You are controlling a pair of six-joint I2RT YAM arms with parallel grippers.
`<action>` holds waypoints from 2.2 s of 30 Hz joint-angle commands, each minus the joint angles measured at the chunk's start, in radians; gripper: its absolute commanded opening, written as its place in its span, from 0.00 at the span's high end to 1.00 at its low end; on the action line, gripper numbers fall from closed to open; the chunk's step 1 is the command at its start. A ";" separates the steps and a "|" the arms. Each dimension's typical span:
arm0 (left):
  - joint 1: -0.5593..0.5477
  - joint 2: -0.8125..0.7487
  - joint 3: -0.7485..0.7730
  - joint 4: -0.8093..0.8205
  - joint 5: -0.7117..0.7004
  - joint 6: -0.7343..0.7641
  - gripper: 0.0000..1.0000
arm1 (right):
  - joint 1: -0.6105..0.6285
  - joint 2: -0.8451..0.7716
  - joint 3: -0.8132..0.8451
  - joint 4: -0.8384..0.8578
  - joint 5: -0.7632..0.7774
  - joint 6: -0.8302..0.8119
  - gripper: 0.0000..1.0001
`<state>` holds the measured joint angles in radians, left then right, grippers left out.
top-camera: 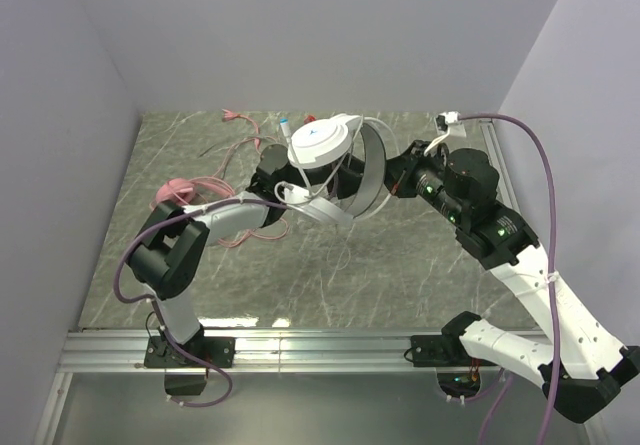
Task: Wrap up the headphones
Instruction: Wrap the headphone cable with the left arm
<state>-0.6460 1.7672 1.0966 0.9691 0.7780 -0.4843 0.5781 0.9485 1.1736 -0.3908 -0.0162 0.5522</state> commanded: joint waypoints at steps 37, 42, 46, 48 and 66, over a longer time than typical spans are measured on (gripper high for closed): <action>-0.089 -0.212 -0.291 -0.093 0.017 0.096 0.97 | -0.105 0.200 0.518 -0.028 0.188 0.031 1.00; -0.103 -0.218 -0.307 -0.099 0.013 0.096 0.96 | -0.205 0.233 0.541 -0.034 0.125 0.064 1.00; -0.121 -0.241 -0.319 -0.124 0.001 0.098 0.96 | -0.267 0.265 0.537 -0.062 0.163 0.097 1.00; -0.133 -0.250 -0.322 -0.135 -0.003 0.096 0.95 | -0.273 0.263 0.511 -0.059 0.215 0.113 1.00; -0.156 -0.399 -0.251 -0.480 -0.097 0.135 0.88 | -0.287 0.226 0.313 -0.083 0.651 0.064 1.00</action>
<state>-0.7895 1.4200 0.7879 0.5781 0.6849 -0.3767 0.3000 1.1896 1.4975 -0.5842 0.5152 0.5873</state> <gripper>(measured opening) 0.117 0.074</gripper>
